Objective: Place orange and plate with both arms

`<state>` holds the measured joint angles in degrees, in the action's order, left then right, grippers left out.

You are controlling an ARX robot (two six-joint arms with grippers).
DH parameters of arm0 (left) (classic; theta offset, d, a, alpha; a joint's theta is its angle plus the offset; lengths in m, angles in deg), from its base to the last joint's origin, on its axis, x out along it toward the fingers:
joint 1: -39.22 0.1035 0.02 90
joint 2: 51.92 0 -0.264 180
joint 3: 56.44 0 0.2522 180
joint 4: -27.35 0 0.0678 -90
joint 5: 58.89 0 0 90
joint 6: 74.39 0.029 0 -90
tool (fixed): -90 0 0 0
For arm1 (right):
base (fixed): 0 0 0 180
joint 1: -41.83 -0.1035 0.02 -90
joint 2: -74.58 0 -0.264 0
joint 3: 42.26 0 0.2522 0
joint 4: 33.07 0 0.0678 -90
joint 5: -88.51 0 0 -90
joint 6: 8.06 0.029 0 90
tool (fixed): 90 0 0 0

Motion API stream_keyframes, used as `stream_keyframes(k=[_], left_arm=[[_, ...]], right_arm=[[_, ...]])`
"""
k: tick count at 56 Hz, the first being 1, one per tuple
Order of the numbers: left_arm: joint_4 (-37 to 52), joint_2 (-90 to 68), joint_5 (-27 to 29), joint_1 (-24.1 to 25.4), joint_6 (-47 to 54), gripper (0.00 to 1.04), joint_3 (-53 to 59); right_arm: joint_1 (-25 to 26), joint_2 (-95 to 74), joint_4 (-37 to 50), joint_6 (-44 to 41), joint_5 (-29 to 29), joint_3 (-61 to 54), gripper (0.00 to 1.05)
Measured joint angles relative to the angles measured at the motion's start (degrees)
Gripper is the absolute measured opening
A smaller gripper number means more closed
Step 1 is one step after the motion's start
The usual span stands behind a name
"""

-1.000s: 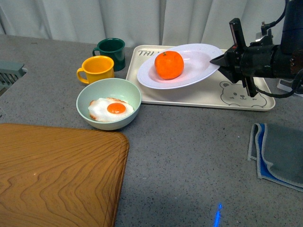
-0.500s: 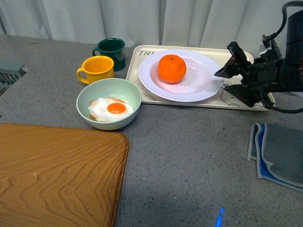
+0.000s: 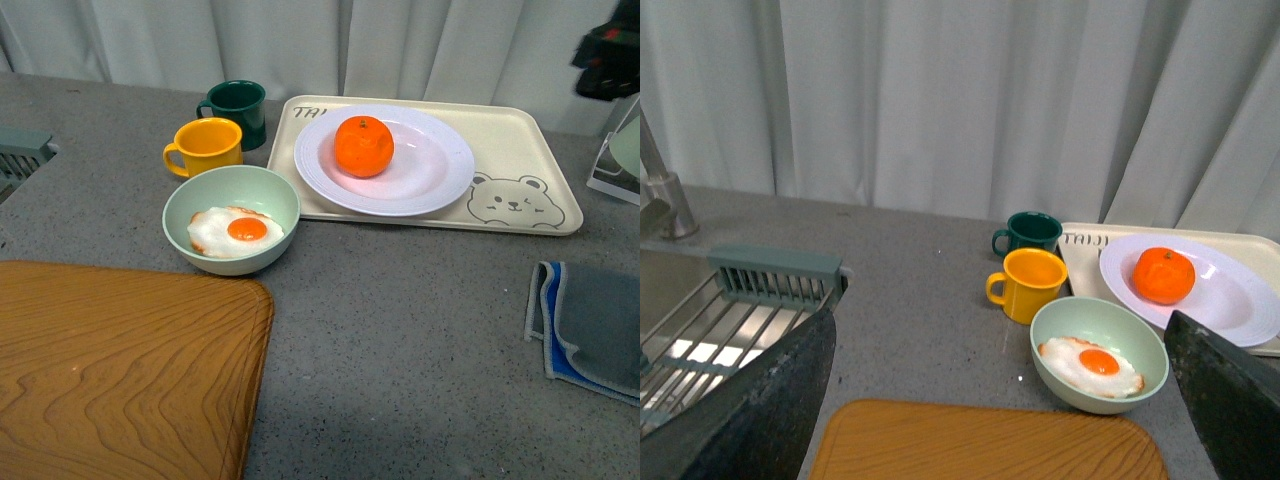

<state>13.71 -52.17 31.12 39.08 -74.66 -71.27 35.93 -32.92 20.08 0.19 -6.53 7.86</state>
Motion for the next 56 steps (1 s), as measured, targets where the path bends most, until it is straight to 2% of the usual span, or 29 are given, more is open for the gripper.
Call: stream_keyframes(k=[2,8,14,17,18,22,27,56], left_arm=[[0.0,0.0,0.0,0.0,0.0,0.98,0.0],[0.0,0.0,0.0,0.0,0.0,0.98,0.0],[0.0,0.0,0.0,0.0,0.0,0.98,0.0],[0.0,0.0,0.0,0.0,0.0,0.98,0.0],[0.0,0.0,0.0,0.0,0.0,0.98,0.0],[0.0,0.0,0.0,0.0,0.0,0.98,0.0],[0.0,0.0,0.0,0.0,0.0,0.98,0.0],[0.0,0.0,0.0,0.0,0.0,0.98,0.0]], right_arm=[[0.3,2.7,3.3,-2.8,-0.1,-2.9,0.60],[1.1,8.8,5.1,-6.0,0.3,-8.8,0.42],[2.0,14.0,4.6,-7.4,1.0,-15.8,0.17],[2.4,19.7,0.7,-7.7,1.6,-18.4,0.02],[2.5,21.1,0.4,-7.9,1.7,-19.0,0.01],[4.2,25.8,-0.5,-8.0,4.6,-21.5,0.01],[5.7,30.6,-2.3,-8.0,4.7,-24.9,0.01],[5.8,56.9,-19.2,-8.0,4.9,-34.3,0.01]])
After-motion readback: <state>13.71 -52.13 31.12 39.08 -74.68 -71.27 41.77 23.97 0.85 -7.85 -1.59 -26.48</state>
